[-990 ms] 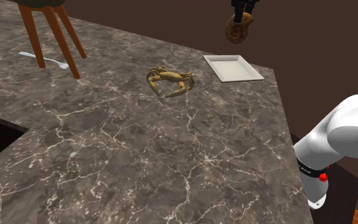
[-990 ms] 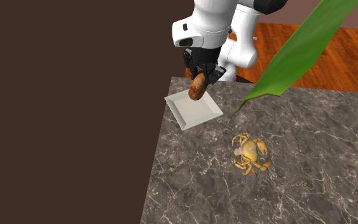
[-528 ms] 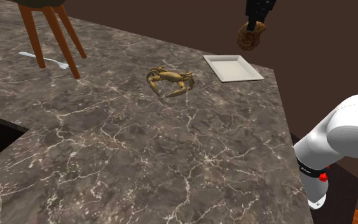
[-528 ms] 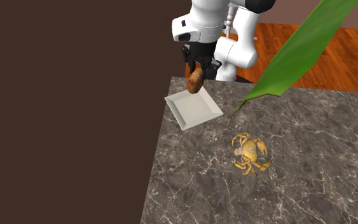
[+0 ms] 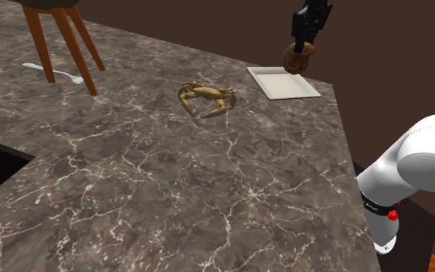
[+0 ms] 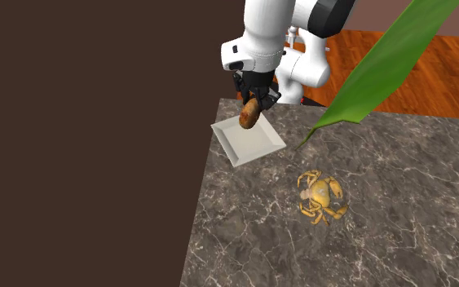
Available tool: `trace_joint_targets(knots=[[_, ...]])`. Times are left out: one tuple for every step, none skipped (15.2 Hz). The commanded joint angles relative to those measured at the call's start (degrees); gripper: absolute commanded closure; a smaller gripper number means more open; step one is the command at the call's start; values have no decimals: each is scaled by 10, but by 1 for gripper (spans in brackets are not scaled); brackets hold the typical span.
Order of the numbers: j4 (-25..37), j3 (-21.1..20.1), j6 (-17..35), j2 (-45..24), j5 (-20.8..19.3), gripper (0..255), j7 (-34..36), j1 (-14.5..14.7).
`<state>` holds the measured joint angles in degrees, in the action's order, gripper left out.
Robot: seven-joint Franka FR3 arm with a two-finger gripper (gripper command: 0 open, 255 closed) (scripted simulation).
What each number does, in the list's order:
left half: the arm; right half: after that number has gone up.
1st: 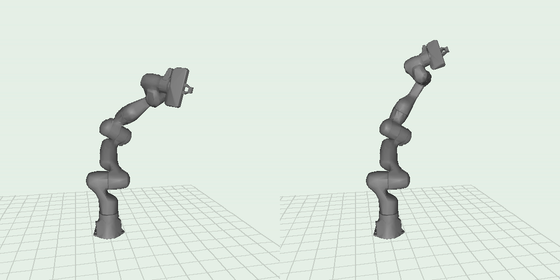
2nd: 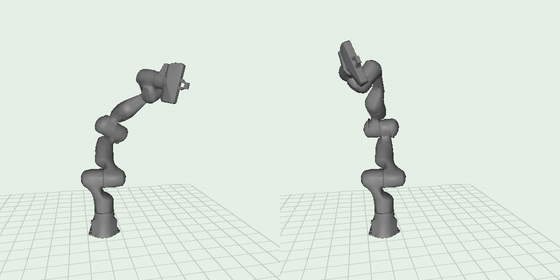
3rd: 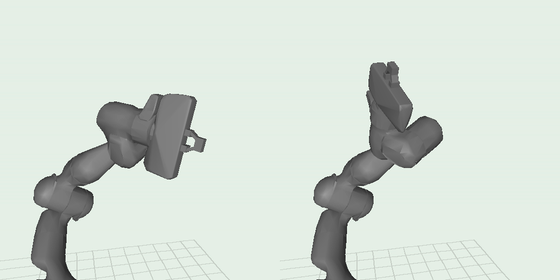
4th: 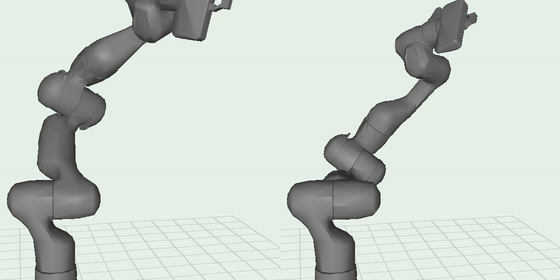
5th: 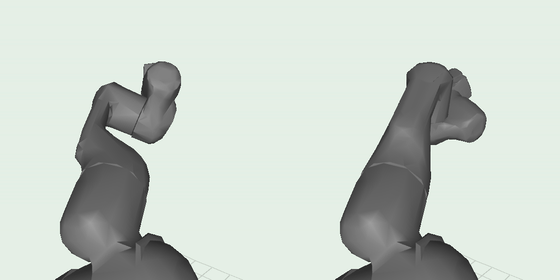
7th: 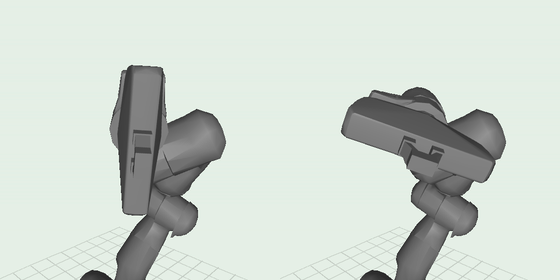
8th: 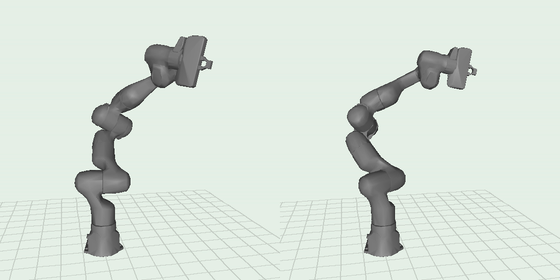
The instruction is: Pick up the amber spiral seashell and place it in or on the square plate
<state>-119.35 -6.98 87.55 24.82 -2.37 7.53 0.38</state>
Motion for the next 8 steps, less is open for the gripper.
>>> trace_joint_targets(knots=[[-18, 0, 17, 1, 0, 255, 1, 0], [-26, 0, 24, 2, 0, 255, 1, 0], [-34, 0, 32, 3, 0, 255, 2, 0], [-43, 0, 39, 4, 1, 255, 2, 1], [-51, 0, 47, 4, 1, 255, 3, 1], [-59, 0, 55, 5, 1, 255, 3, 1], [-60, 0, 56, 5, 1, 255, 3, 1], [-60, 0, 56, 5, 1, 255, 3, 1]])
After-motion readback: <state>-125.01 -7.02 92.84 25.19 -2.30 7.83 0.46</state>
